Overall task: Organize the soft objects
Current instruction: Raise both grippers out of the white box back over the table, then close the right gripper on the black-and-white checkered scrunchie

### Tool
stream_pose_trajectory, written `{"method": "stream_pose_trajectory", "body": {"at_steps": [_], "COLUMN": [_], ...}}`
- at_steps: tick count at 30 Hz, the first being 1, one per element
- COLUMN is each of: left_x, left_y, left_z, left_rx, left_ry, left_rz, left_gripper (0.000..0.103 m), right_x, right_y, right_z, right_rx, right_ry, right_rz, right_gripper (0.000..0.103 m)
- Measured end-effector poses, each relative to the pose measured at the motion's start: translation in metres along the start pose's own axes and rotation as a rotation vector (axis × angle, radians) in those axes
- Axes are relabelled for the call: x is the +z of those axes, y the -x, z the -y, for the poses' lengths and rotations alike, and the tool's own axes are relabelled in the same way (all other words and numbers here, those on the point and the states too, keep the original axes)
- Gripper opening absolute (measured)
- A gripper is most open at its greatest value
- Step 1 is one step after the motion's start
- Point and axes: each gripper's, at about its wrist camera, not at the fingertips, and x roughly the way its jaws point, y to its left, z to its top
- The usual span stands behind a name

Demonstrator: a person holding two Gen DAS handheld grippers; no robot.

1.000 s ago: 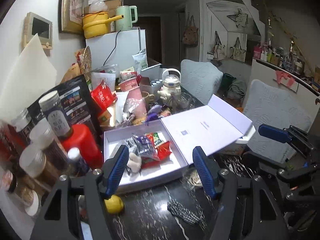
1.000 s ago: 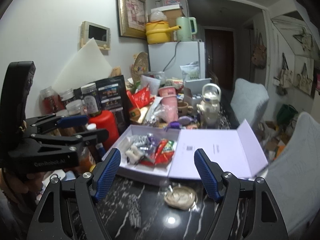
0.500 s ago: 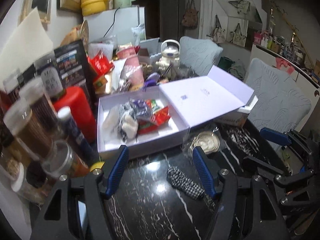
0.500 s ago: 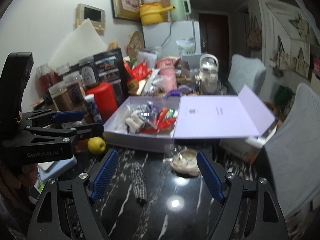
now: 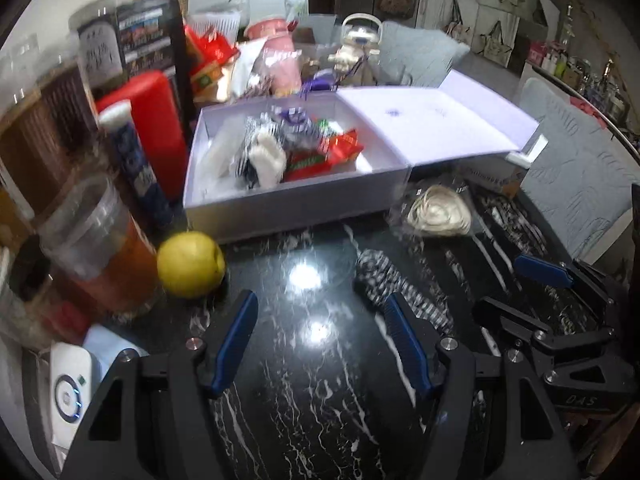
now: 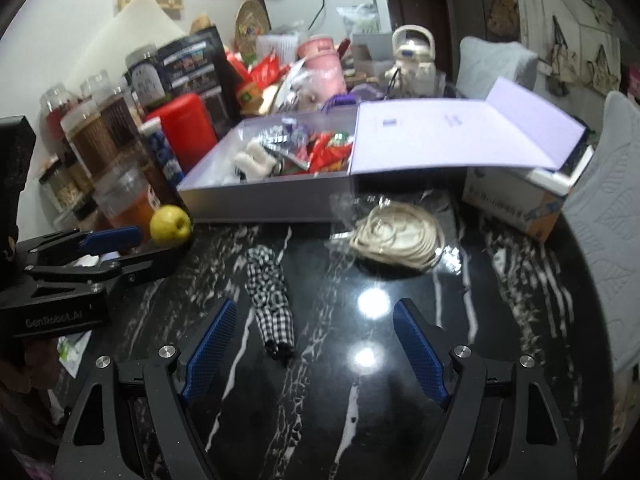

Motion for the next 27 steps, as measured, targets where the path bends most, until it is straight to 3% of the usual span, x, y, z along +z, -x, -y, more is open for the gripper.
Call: {"method": "stream_pose_trajectory", "body": {"at_steps": [4,15,19,25,27], "left_x": [-0.009,-0.016,-0.013,-0.005,-0.001], "left_y": [-0.01,-0.018,-0.022,-0.026,-0.027], "left_z": [-0.006,-0.028,-0.032,-0.03,-0.025], "left_rx": [-0.003,0.006,0.016,0.007,0.019], "left_ry": [0.025,0.081,0.101,0.116,0.102], "left_rz": [-0.039,-0.036,-0.048,-0.055,-0.053], "left_gripper": [0.066,0.066,0.066,0.066,0.066], "right_x": [-0.003,0.005,0.009,0.007,0.006], "right_y": [-0.017,-0.06,-0.072,-0.083,-0.081], "right_z": [-0.01,-0.026,-0.029,-0.041,-0.039], "right_rx": [-0.008,0.049,0.06,0.041,0.063], "right_ry": [0.046,0.103,0.127,0.229,0.222], "right_rz": [-0.028,-0.098,-0.126,-0.157,-0.16], "right_gripper": [0.082,0.078,0.067,0.021,0.02]}}
